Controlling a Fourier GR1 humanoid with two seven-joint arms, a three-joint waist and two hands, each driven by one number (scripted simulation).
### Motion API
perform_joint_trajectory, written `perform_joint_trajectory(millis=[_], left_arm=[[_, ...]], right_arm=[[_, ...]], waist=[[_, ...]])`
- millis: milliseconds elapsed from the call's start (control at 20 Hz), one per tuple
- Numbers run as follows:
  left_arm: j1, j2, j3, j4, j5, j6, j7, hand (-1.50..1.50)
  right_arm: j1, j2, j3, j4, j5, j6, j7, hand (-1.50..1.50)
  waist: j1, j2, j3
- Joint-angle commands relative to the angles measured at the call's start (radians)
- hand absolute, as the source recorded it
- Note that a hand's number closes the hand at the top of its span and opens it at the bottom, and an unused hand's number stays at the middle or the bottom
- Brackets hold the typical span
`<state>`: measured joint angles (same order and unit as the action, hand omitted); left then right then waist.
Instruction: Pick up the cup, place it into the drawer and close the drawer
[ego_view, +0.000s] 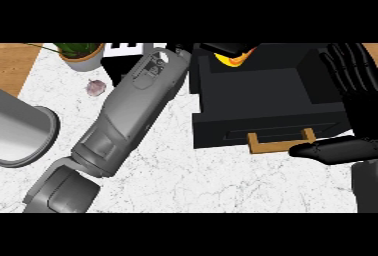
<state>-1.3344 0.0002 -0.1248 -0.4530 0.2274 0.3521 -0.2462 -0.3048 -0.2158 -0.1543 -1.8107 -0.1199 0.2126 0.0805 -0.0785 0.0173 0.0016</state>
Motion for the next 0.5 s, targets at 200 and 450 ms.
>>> perform_joint_trajectory(millis=[200, 450], left_arm=[[-0.042, 0.0, -0.142, 0.17, 0.026, -0.062, 0.048, 1.5], [0.048, 0.0, -0.219, 0.167, 0.069, -0.083, 0.012, 1.5]], right_arm=[[-0.068, -0.007, 0.004, 0.046, -0.034, 0.031, -0.012, -1.5], [-0.074, 0.023, 0.052, 0.023, -0.003, 0.012, 0.005, -1.5]], waist=[[-0.065, 0.025, 0.002], [-0.104, 0.028, 0.001]])
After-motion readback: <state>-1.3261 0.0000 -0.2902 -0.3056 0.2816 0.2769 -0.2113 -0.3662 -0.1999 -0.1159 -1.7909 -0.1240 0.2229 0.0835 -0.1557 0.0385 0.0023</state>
